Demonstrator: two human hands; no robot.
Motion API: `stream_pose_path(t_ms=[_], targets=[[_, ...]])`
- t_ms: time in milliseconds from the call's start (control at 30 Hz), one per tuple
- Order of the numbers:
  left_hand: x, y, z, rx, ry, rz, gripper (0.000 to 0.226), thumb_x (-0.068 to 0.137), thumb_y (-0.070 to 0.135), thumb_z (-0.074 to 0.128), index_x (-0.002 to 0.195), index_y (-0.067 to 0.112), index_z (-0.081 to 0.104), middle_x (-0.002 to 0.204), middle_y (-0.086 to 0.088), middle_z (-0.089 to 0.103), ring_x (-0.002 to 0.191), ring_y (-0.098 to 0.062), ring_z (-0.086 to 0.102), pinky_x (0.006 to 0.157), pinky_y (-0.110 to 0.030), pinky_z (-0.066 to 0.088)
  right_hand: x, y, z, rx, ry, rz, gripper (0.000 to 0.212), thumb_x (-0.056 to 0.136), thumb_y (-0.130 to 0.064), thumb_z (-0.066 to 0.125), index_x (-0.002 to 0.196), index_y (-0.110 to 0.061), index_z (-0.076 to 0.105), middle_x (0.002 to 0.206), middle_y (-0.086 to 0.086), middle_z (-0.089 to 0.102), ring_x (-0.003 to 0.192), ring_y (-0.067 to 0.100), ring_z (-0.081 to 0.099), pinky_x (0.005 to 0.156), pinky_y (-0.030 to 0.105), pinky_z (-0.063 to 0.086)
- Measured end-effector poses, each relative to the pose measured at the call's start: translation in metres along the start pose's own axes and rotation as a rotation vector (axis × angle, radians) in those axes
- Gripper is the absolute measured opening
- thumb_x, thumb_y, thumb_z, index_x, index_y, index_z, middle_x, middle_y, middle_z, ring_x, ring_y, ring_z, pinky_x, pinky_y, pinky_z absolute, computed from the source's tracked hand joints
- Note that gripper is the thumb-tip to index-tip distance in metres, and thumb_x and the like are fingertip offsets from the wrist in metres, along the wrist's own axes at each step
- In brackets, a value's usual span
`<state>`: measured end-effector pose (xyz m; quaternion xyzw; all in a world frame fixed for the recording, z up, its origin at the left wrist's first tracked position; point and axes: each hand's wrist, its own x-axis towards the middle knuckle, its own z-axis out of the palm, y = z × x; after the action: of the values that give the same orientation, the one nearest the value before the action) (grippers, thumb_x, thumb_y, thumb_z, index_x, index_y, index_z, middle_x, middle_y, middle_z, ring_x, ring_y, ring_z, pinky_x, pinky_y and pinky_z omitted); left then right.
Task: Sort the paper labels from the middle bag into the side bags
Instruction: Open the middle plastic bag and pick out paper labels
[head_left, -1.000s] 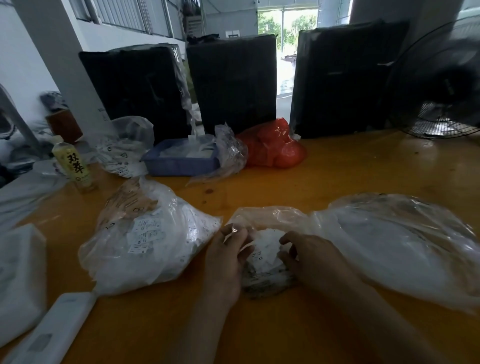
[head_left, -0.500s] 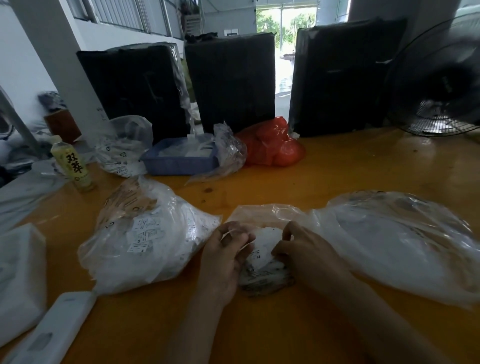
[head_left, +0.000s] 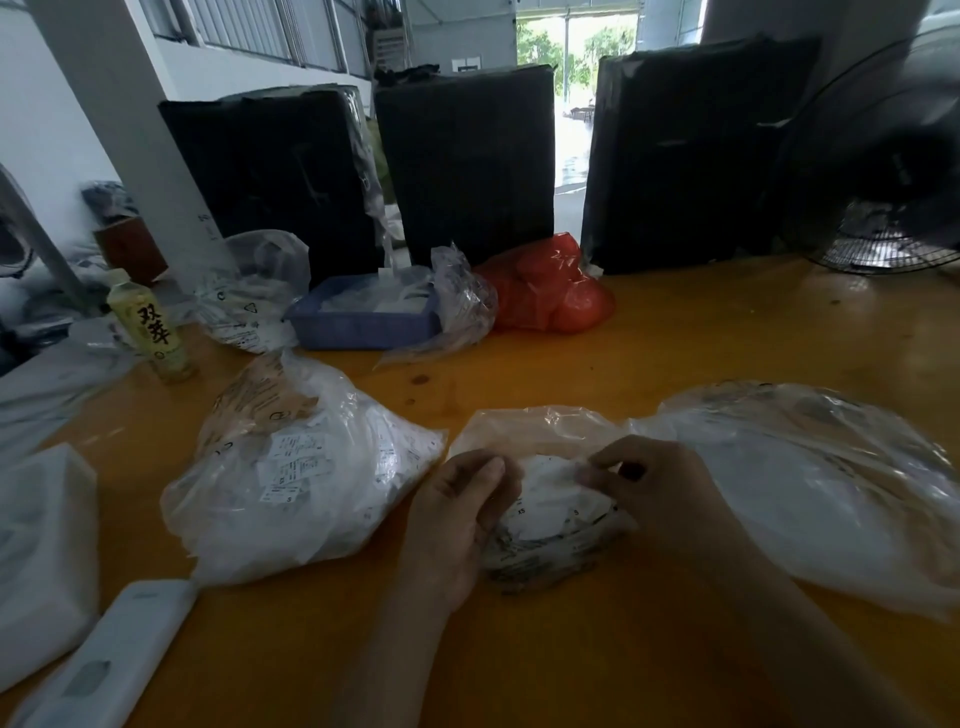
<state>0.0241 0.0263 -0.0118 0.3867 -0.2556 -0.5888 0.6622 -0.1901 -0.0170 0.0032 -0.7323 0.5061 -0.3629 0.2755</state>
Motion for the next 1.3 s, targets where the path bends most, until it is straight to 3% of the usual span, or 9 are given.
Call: stream_pose_path(t_ms=[100,233,400,533,633,800,1000,1200,1300], targets=[[-0.002,0.000,0.000,0.088,0.016,-0.002,0.017,0.076,0.013,0.077,0.094,0.013,0.079,0.105,-0.016,0.080,0.099,-0.019,0.078,0.065,-0.021,0.060,-0.001,0.000,0.000,0.375,0.053,0.117,0.018,0.087,-0.043,0.068,0.087,-0.026,0.070,0.072,-0.004,0.070,0.063,0.011,0.067,0.061,0.022,0.054],[-0.001,0.000,0.000,0.028,0.019,-0.010,0.029,0.074,0.004,0.076,0.103,0.002,0.069,0.104,-0.022,0.078,0.095,-0.026,0.079,0.068,-0.021,0.061,-0.002,-0.003,0.004,0.587,0.038,0.157,0.016,0.089,-0.027,0.070,0.099,-0.014,0.071,0.080,0.010,0.075,0.072,0.026,0.073,0.072,0.036,0.062],[0.000,-0.004,0.001,-0.012,0.053,-0.010,0.030,0.071,0.005,0.082,0.099,0.002,0.071,0.110,-0.024,0.076,0.096,-0.032,0.079,0.074,-0.024,0.063,-0.003,-0.003,0.010,0.560,0.017,0.188,0.034,0.077,-0.039,0.072,0.099,-0.014,0.068,0.085,0.002,0.074,0.077,0.019,0.074,0.072,0.028,0.058],[0.000,-0.006,0.001,0.009,0.071,-0.022,0.024,0.071,0.007,0.082,0.094,0.003,0.080,0.109,-0.022,0.078,0.095,-0.030,0.079,0.074,-0.023,0.062,-0.005,-0.006,0.014,0.521,0.060,0.192,0.029,0.088,-0.040,0.071,0.085,-0.013,0.060,0.085,0.007,0.067,0.082,0.017,0.072,0.084,0.045,0.059],[0.000,-0.006,0.002,0.005,0.059,-0.031,0.029,0.073,0.006,0.081,0.100,-0.001,0.078,0.109,-0.024,0.077,0.096,-0.031,0.079,0.075,-0.024,0.063,-0.006,-0.007,0.015,0.478,0.075,0.149,0.023,0.095,-0.027,0.067,0.084,-0.011,0.054,0.092,0.006,0.071,0.090,0.044,0.064,0.078,0.061,0.055],[-0.001,-0.006,0.002,0.020,0.029,-0.030,0.023,0.075,0.008,0.080,0.096,0.001,0.079,0.106,-0.025,0.077,0.098,-0.030,0.078,0.077,-0.025,0.063,-0.010,-0.016,0.013,0.443,0.093,0.082,0.033,0.085,-0.051,0.065,0.098,-0.020,0.068,0.081,0.000,0.072,0.074,0.017,0.071,0.065,0.028,0.054],[-0.001,-0.006,0.002,0.003,0.030,-0.031,0.025,0.073,0.007,0.081,0.098,0.001,0.079,0.107,-0.025,0.077,0.099,-0.030,0.078,0.078,-0.025,0.062,-0.009,-0.015,0.014,0.273,0.085,0.018,0.016,0.100,-0.032,0.059,0.114,-0.031,0.066,0.079,-0.013,0.072,0.068,0.002,0.067,0.055,0.012,0.046],[-0.002,-0.007,0.002,0.056,-0.020,-0.015,0.015,0.073,0.009,0.081,0.088,0.009,0.084,0.105,-0.023,0.078,0.099,-0.029,0.079,0.080,-0.025,0.062,-0.009,-0.018,0.016,0.208,0.121,-0.019,0.020,0.095,-0.029,0.067,0.102,-0.046,0.056,0.087,-0.014,0.069,0.075,-0.005,0.068,0.062,0.008,0.050],[-0.003,-0.008,0.003,0.110,-0.049,0.001,0.022,0.070,0.016,0.086,0.091,0.011,0.084,0.105,-0.022,0.078,0.100,-0.029,0.078,0.081,-0.026,0.062,-0.010,-0.018,0.018,0.088,0.107,-0.074,0.016,0.096,-0.028,0.066,0.103,-0.041,0.058,0.088,-0.020,0.066,0.078,-0.005,0.065,0.064,0.012,0.052]])
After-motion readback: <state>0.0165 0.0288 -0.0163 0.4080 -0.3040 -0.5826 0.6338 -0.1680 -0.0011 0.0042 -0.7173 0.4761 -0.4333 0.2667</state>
